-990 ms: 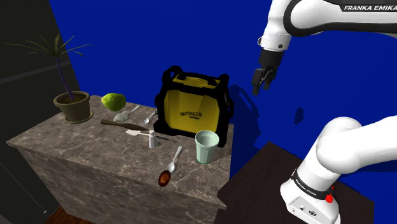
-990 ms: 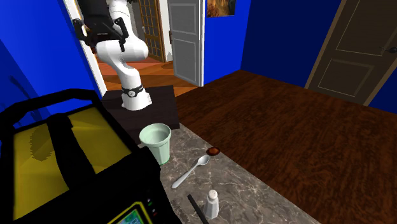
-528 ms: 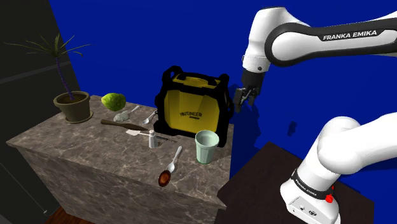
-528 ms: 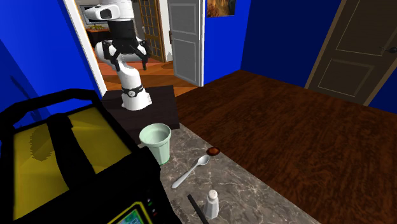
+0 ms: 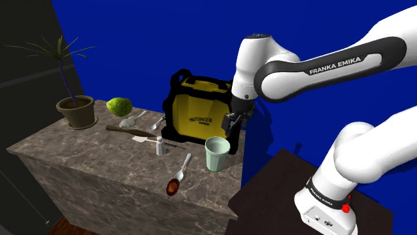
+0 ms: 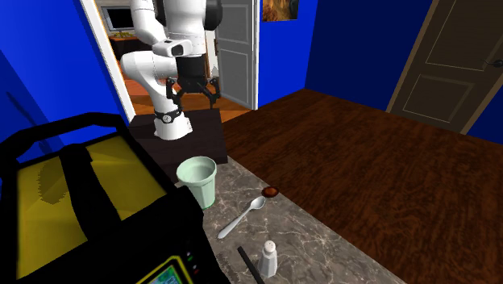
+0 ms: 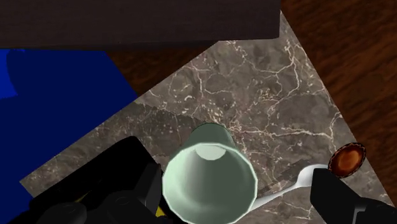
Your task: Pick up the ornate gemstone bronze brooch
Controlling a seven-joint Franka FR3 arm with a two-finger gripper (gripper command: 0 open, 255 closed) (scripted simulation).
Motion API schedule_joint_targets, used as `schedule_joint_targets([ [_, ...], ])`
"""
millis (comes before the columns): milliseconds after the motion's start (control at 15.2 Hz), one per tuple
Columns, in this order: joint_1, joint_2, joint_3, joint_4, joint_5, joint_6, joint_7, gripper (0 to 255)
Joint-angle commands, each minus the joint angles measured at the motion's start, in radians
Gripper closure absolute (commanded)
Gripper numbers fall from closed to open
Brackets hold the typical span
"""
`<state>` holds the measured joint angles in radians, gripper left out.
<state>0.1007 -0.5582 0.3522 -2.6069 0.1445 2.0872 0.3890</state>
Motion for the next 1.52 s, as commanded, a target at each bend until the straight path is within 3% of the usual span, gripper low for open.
schedule_joint_targets([
  [0, -0.002, 0.061, 0.049, -0.005, -0.003, 0.075, 0.055, 0],
  [396, -0.049, 0.296, 0.201, 0.051, -0.103, 0.262, 0.265, 0],
  [594, -0.087, 0.437, 0.273, 0.103, -0.228, 0.333, 0.414, 0],
  [792, -0.102, 0.594, 0.31, 0.174, -0.411, 0.373, 0.597, 0],
  [924, -0.081, 0.701, 0.302, 0.232, -0.541, 0.379, 0.72, 0],
  [1122, -0.007, 0.849, 0.25, 0.331, -0.698, 0.371, 0.869, 0],
  [1452, 0.13, 1.065, 0.154, 0.516, -0.859, 0.341, 1.028, 0],
])
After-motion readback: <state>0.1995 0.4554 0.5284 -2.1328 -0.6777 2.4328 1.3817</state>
